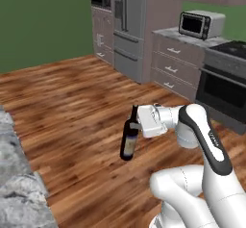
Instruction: There is a wine glass and glass cup on the dining counter. Place the wine bottle next to the wine glass and the juice bottle next to the glass cup.
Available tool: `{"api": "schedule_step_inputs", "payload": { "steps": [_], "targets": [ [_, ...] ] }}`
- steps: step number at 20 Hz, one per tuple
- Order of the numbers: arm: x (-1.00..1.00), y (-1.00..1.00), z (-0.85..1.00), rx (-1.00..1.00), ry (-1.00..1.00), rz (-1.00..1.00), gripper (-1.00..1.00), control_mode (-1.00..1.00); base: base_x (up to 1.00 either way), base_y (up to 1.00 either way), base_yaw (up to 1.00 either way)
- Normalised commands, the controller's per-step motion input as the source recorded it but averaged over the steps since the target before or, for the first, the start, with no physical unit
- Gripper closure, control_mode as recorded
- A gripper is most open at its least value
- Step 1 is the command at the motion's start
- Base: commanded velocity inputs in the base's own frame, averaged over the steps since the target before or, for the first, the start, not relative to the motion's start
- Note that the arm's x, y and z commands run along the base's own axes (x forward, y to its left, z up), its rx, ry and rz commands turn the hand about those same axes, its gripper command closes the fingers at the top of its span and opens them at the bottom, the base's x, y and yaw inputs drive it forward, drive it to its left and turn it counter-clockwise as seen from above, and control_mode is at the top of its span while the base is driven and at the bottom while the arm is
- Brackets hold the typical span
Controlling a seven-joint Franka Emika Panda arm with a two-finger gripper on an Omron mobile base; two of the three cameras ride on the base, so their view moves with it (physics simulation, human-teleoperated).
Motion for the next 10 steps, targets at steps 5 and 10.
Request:
{"api": "schedule_step_inputs", "payload": {
  "steps": [5, 10],
  "targets": [
    [0.0, 0.0, 0.0, 0.0, 0.0, 0.0, 1.0, 1.0, 0.34, -0.02, 0.71],
    [0.0, 0.0, 0.0, 0.0, 0.0, 0.0, 1.0, 1.0, 0.67, -0.11, 0.35]
  ]
}}
